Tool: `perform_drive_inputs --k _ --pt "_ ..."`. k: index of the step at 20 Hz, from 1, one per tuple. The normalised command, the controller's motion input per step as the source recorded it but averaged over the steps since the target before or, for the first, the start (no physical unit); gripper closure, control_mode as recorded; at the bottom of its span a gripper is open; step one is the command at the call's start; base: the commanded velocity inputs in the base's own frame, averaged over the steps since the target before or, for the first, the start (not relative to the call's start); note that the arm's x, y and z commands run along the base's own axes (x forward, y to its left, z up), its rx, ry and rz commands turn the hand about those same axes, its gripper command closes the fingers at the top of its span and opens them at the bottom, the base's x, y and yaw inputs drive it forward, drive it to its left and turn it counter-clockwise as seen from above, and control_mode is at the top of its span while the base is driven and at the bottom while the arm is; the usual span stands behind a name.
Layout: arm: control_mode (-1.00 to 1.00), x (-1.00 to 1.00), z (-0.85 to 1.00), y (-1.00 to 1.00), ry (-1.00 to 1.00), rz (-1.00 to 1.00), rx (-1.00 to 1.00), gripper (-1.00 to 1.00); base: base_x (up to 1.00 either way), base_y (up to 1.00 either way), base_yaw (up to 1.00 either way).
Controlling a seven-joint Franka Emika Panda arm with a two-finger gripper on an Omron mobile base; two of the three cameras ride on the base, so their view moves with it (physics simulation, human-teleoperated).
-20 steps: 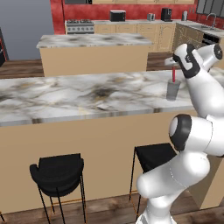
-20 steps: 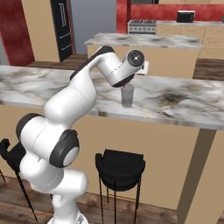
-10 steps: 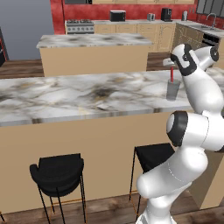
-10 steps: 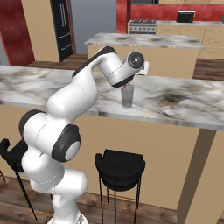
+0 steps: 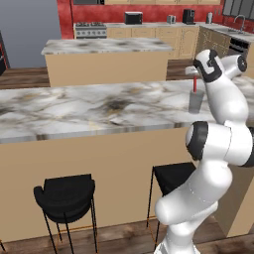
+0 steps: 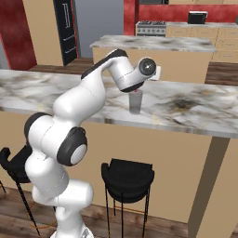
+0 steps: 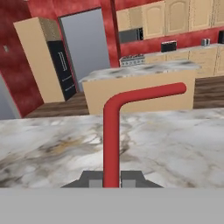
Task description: Take a straw from the drawer in front and place it inside the glass cup on the dining counter.
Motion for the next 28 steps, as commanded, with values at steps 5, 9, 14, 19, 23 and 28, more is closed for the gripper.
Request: perform_drive_inputs --k 5,9,14,19,23,28 --pt "-1.0 0.14 -0.11 -0.02 -0.01 0.0 0.0 1.0 0.0 0.0 0.0" --pt "-1.0 0.06 -0.06 0.0 0.0 0.0 0.0 1.0 0.0 0.0 0.0" --pt "-1.0 0.0 0.0 0.0 0.0 0.0 0.0 1.0 0.0 0.0 0.0" --pt "-1.0 -0.07 0.0 0.0 0.0 0.0 0.0 1.0 0.0 0.0 0.0" --pt "-1.0 -0.06 0.0 0.0 0.0 0.0 0.0 1.0 0.0 0.0 0.0" --pt "-1.0 -0.08 0.0 0.0 0.0 0.0 0.0 1.0 0.0 0.0 0.0"
